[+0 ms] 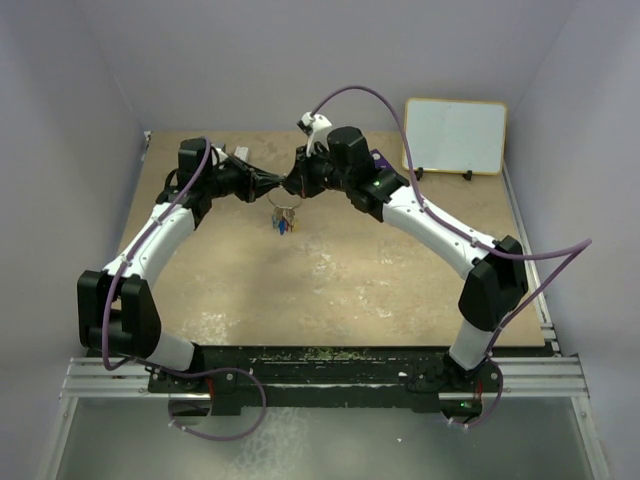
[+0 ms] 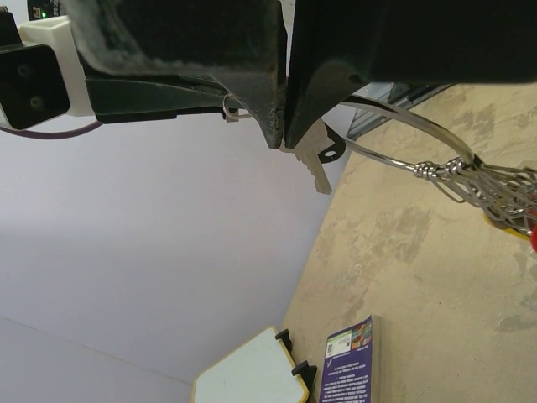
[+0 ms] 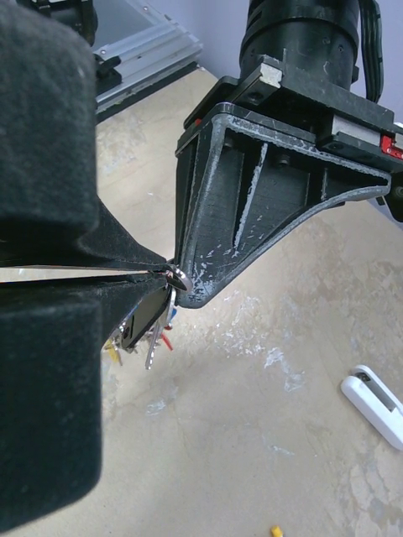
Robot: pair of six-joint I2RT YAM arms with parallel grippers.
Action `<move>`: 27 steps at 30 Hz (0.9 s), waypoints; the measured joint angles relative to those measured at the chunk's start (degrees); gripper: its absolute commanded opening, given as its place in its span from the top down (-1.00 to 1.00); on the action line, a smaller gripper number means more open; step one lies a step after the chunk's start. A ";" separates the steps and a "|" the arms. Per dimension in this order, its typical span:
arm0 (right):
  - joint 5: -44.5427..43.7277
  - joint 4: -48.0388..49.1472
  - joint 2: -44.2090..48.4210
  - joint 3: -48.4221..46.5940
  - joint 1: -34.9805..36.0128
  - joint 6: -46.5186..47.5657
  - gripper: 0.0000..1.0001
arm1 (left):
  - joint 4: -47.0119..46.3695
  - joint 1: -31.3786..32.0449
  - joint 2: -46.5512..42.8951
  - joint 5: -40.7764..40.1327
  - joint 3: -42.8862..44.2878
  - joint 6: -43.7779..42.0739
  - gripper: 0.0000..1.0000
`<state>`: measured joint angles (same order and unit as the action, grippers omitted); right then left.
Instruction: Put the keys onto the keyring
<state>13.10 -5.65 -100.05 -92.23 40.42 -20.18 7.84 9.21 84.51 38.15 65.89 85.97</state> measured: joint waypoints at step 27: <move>2.89 0.35 -1.68 -0.15 -0.48 -1.92 1.00 | 0.04 0.33 0.00 -0.94 0.00 0.00 0.92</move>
<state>15.99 -5.30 -101.73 -92.38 39.94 -22.11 7.88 9.54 84.51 37.21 65.89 85.97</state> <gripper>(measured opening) 0.004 0.043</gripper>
